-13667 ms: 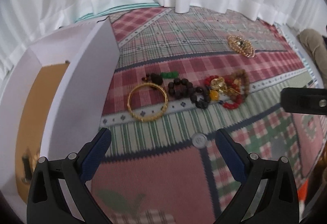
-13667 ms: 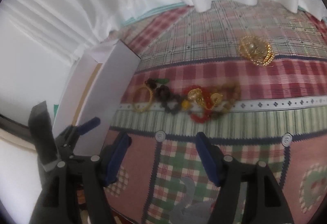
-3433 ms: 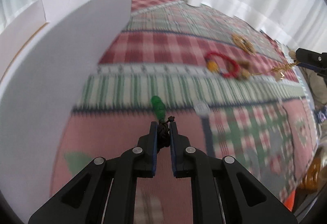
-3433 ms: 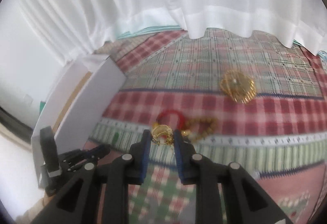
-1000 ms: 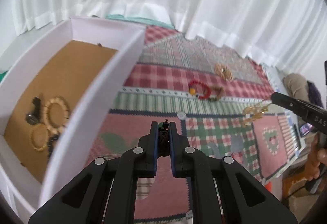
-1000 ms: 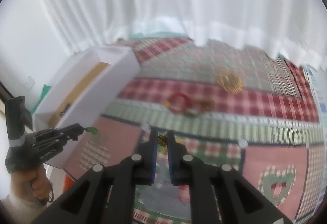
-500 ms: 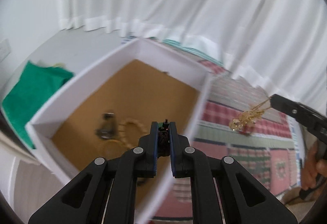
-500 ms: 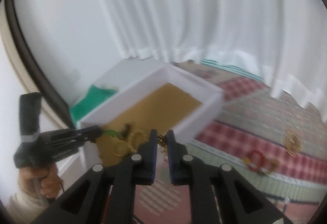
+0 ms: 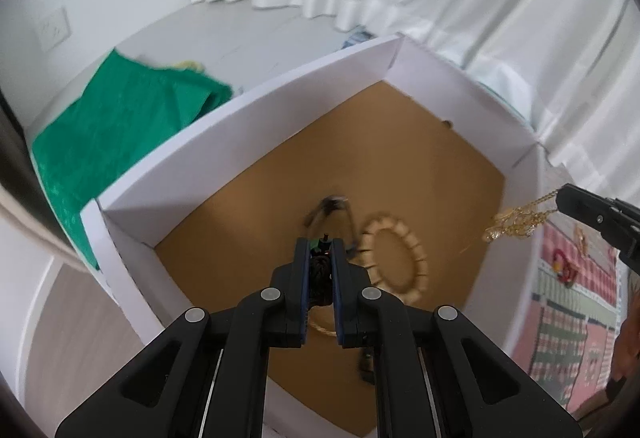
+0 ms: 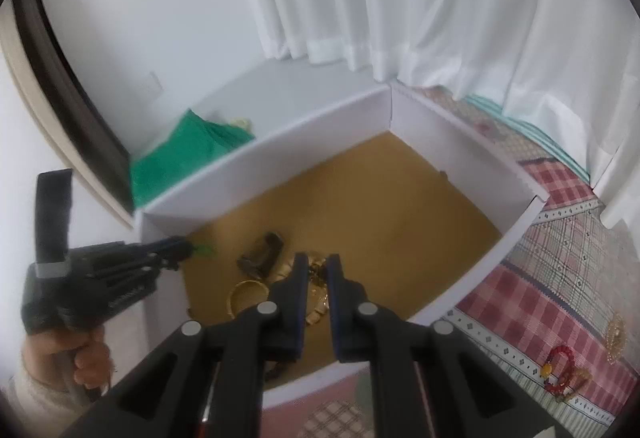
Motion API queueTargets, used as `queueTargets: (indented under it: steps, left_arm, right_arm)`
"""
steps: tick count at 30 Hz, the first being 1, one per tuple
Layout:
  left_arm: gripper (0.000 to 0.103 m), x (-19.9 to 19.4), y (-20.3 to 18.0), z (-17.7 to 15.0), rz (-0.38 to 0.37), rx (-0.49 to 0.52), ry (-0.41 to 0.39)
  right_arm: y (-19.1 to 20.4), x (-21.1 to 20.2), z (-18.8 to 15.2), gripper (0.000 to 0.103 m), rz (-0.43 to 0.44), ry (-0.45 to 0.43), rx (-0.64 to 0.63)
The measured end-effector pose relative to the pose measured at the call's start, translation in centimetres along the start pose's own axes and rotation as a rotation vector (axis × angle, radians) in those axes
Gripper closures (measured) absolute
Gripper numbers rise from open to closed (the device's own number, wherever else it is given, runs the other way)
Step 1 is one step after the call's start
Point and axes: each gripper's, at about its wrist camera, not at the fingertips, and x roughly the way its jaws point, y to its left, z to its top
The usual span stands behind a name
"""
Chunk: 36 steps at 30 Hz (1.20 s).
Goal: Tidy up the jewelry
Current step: 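Carry both pieces over the white box and open both tools to release them, then withdraw both tools from the box back over the quilt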
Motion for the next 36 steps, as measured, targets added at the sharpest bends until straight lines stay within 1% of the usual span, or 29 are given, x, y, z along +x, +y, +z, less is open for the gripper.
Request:
queueTargets:
  steps: [5, 8, 9, 10, 11, 12, 13, 14, 15, 16, 20, 22, 25, 28, 31, 32, 36]
  left_arm:
    - [0.095, 1.5, 1.3, -0.2, 0.032, -0.020, 0.016]
    - [0.094, 1.8, 1.3, -0.5, 0.082, -0.009, 0.002]
    - [0.090, 1.8, 1.3, -0.5, 0.097, -0.006, -0.002]
    - [0.072, 1.8, 1.3, -0.7, 0.106, -0.004, -0.005]
    - [0.060, 1.8, 1.3, -0.8, 0.114, -0.005, -0.008]
    - [0.040, 1.7, 1.3, -1.0, 0.124, -0.008, -0.016]
    - [0.031, 1.5, 1.2, -1.2, 0.136, -0.009, -0.031]
    - [0.029, 1.1, 1.1, -1.4, 0.145, -0.006, -0.047]
    - [0.027, 0.8, 0.8, -1.6, 0.147, 0.000, -0.060]
    - [0.024, 0.4, 0.6, -1.7, 0.145, 0.003, -0.067]
    - [0.019, -1.3, -1.1, -2.2, 0.128, 0.017, -0.110]
    - [0.012, -2.2, -2.2, -2.7, 0.126, 0.027, -0.135]
    - [0.005, -4.1, -5.1, -3.9, 0.104, 0.058, -0.188]
    - [0.003, -5.6, -8.8, -5.3, 0.059, 0.113, -0.215]
    - [0.002, -6.1, -12.7, -6.9, 0.006, 0.169, -0.208]
    - [0.002, -6.2, -14.3, -7.8, -0.009, 0.190, -0.196]
    - [0.001, -5.4, -19.3, -10.8, -0.068, 0.260, -0.127]
  right_arm:
    - [-0.3, 3.3, -0.1, 0.094, -0.042, 0.045, -0.001]
    - [-0.5, 4.6, -0.4, 0.093, -0.061, 0.053, -0.003]
    - [-0.5, 4.8, -0.5, 0.092, -0.066, 0.055, -0.004]
    - [-0.5, 5.0, -0.7, 0.092, -0.072, 0.055, -0.001]
    - [-0.5, 5.0, -0.8, 0.087, -0.075, 0.056, 0.004]
    - [-0.5, 5.1, -0.9, 0.068, -0.078, 0.059, 0.009]
    - [-0.5, 5.2, -0.8, 0.053, -0.086, 0.059, 0.014]
    - [-0.5, 4.9, -0.9, 0.028, -0.098, 0.049, 0.018]
    - [-0.5, 4.5, -0.9, 0.024, -0.106, 0.037, 0.013]
    - [-0.4, 3.9, -1.1, 0.024, -0.118, 0.018, 0.006]
    - [-0.3, 1.7, -2.1, 0.024, -0.155, -0.026, -0.012]
    - [-0.4, 0.2, -2.9, 0.024, -0.174, -0.050, -0.019]
    - [-1.0, -2.1, -4.6, 0.023, -0.204, -0.084, -0.012]
    - [-2.5, -4.6, -7.1, 0.023, -0.226, -0.106, 0.029]
    - [-4.3, -7.0, -9.7, 0.021, -0.245, -0.136, 0.077]
    - [-5.1, -7.9, -10.8, 0.018, -0.259, -0.151, 0.094]
    - [-8.3, -11.0, -15.0, 0.018, -0.340, -0.184, 0.141]
